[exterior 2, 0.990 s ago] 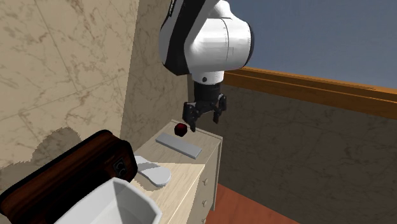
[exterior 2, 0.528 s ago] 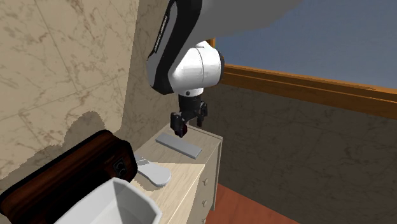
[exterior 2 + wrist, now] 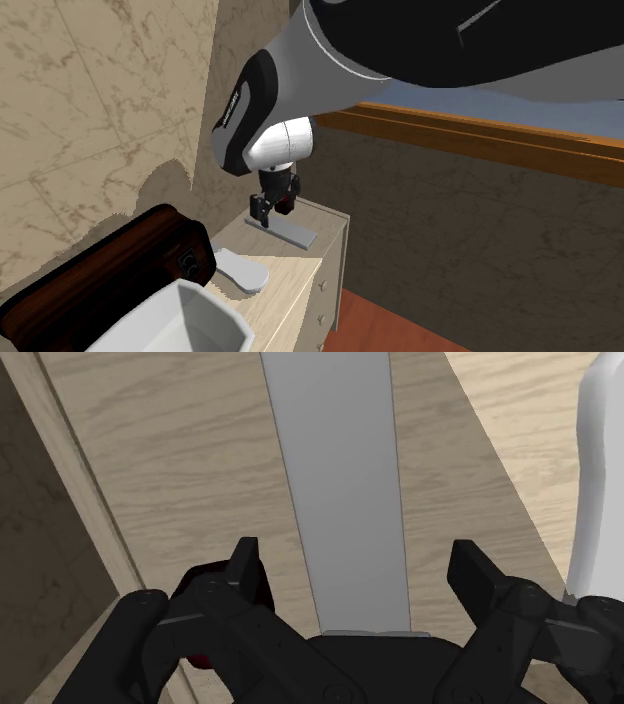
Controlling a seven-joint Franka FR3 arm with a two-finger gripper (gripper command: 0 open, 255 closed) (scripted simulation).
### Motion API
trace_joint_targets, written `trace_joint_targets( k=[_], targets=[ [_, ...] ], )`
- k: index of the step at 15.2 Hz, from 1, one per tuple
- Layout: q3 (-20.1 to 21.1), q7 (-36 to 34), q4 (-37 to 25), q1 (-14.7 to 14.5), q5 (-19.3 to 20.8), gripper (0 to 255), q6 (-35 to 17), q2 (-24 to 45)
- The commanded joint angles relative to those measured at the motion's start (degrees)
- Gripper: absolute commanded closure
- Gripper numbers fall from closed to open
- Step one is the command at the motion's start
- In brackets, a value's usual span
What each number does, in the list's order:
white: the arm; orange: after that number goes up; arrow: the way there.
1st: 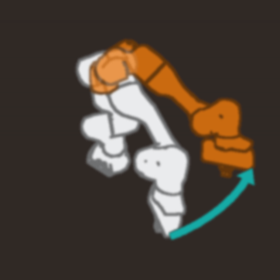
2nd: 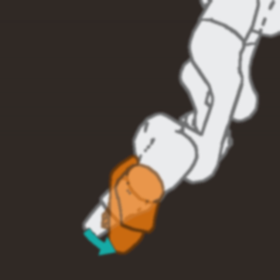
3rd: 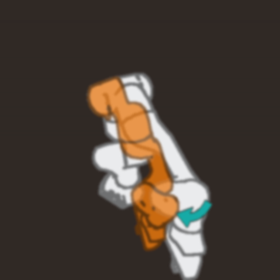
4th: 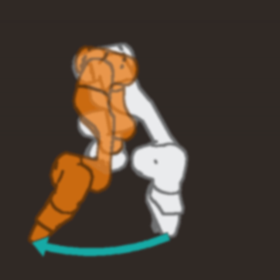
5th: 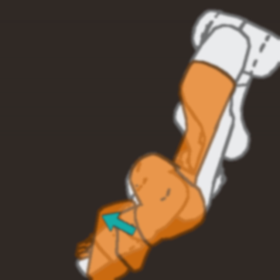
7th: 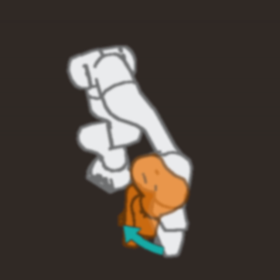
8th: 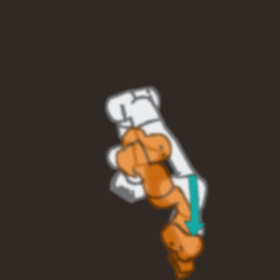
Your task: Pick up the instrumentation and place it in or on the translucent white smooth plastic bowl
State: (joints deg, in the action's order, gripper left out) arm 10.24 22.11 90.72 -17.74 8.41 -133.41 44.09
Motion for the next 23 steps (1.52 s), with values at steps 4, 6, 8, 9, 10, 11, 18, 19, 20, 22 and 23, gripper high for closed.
trace_joint_targets(
  k=[4, 6, 8, 9, 10, 11, 18, 19, 20, 22, 23],
  targets=[
    [-0.3, -0.1, -0.8, -0.5, 0.5, 0, -2.0, 2.8],
    [-0.5, -0.2, -1.3, -0.7, 0.7, 0, -3.0, 4.3],
    [-0.5, -0.2, -1.3, -0.7, 0.7, 0, -3.0, 4.3],
    [-0.5, -0.2, -1.3, -0.7, 0.7, 0, -3.0, 4.3],
    [-0.5, -0.2, -1.3, -0.7, 0.7, 0, -3.0, 4.3],
    [-0.5, -0.2, -1.3, -0.7, 0.7, 0, -3.0, 4.3],
    [-0.5, -0.2, -1.3, -0.6, 0.7, 255, -3.0, 4.2],
    [-0.5, -0.2, -1.3, -0.7, 0.7, 255, -3.0, 4.3],
    [-0.5, -0.2, -1.3, -0.7, 0.7, 255, -3.0, 4.3],
    [-0.5, -0.2, -1.3, -0.7, 0.7, 255, -3.0, 4.3],
    [-0.5, -0.2, -1.2, -0.7, 0.7, 255, -3.0, 4.2]
  ],
)
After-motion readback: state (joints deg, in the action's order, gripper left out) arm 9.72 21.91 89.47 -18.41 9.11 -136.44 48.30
